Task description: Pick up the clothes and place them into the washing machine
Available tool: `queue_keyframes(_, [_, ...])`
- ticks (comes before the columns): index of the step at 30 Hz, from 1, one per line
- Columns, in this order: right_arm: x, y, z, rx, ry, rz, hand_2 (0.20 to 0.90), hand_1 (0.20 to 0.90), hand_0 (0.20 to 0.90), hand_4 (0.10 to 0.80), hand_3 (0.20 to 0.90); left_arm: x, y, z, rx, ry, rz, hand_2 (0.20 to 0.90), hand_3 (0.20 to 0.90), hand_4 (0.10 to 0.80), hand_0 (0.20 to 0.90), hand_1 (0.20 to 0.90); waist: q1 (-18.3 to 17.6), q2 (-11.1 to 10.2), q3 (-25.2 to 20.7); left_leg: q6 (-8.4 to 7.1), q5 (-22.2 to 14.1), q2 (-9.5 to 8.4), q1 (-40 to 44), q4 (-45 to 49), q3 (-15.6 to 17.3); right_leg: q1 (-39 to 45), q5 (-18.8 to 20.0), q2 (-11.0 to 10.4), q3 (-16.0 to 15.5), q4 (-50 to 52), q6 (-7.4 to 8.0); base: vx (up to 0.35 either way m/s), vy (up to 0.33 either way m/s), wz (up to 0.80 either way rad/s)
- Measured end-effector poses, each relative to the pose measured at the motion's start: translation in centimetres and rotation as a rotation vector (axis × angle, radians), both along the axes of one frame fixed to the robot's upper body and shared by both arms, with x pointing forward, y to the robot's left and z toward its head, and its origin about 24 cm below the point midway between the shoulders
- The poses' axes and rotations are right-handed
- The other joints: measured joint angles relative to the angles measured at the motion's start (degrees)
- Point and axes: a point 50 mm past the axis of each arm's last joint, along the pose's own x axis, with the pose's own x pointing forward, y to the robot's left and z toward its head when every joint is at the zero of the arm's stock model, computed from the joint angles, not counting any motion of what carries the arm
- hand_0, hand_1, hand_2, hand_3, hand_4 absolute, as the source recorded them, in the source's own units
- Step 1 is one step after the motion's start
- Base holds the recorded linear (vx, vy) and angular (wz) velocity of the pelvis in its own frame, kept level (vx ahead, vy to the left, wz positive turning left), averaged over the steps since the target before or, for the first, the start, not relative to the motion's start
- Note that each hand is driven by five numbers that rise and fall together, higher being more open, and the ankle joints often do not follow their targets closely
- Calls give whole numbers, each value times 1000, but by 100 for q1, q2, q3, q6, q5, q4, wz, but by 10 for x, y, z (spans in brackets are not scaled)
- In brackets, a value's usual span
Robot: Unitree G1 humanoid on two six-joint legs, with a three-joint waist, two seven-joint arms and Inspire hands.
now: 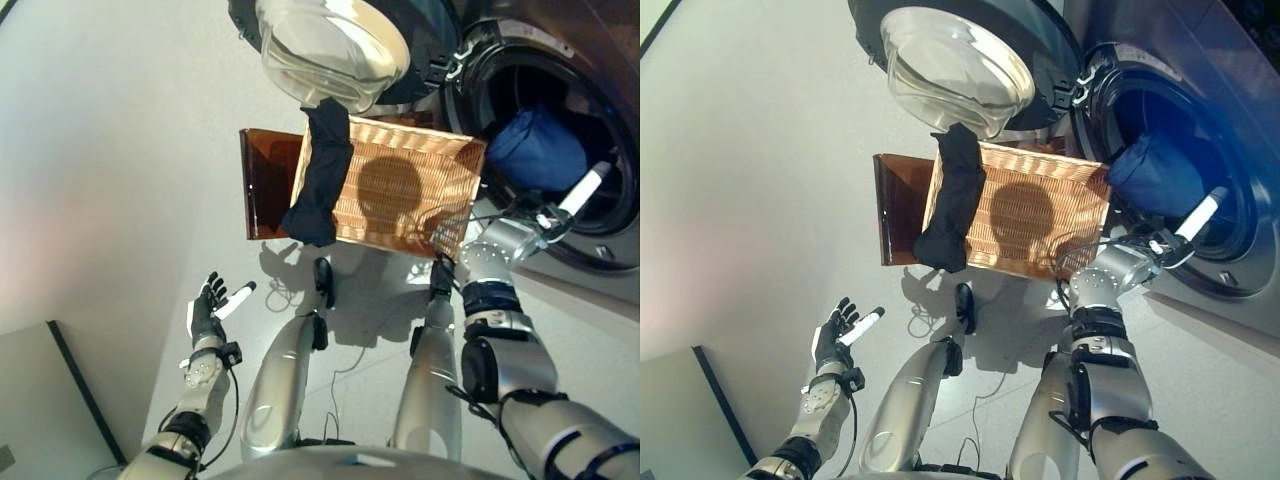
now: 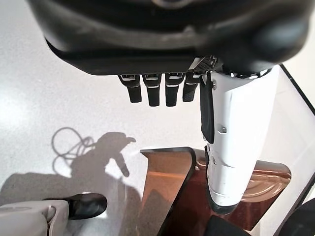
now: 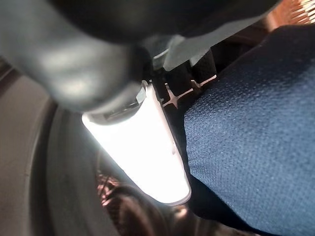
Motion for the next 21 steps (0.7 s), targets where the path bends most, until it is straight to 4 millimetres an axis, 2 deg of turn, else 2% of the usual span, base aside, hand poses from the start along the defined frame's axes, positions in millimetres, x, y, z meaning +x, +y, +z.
queue_keyframes(5, [3, -15, 17, -1, 25, -48, 200, 200, 200, 300, 200, -6, -1, -3, -8, 10, -11, 900, 900, 800, 900, 900, 21, 189, -135, 19, -20, -27, 1, -36, 108, -100, 7, -14, 140, 2, 14, -4, 10, -9])
queue_keyframes(10, [3, -33, 30, -7, 79, -98, 200, 200, 200, 300, 200, -6, -6, -3, -19, 1, -45, 900, 900, 800, 900, 900, 146, 402, -284, 34, -6, -46, 15, -92, 131, -104, 48, -31, 153, -50, 99, 0, 0, 0])
queue_keyframes(13, [8, -33, 36, 16, 97, -91, 200, 200, 200, 300, 200, -6, -7, -3, -24, -2, -51, 900, 900, 800, 900, 900, 151, 425, -298, 30, 2, -51, 28, -128, 166, -108, 76, -42, 176, -93, 141, 6, -2, -2])
queue_keyframes(18, [10, -46, 66, -16, 83, -112, 200, 200, 200, 300, 200, -9, -17, -3, -37, -6, -106, 900, 900, 800, 900, 900, 280, 493, -307, 43, 51, -127, 104, -304, 253, -194, 90, -95, 295, -90, 233, 19, -8, -8])
queue_keyframes(19, [9, -53, 77, -22, 76, -125, 200, 200, 200, 300, 200, -8, -19, -2, -42, -14, -117, 900, 900, 800, 900, 900, 290, 527, -298, 54, 64, -137, 104, -319, 260, -196, 97, -109, 296, -92, 291, 19, -17, 4])
queue_keyframes(21, [7, -57, 85, -22, 68, -141, 200, 200, 200, 300, 200, -8, -21, -2, -46, -18, -132, 900, 900, 800, 900, 900, 296, 584, -292, 56, 87, -139, 106, -344, 263, -196, 85, -109, 296, -81, 309, 30, -23, 6])
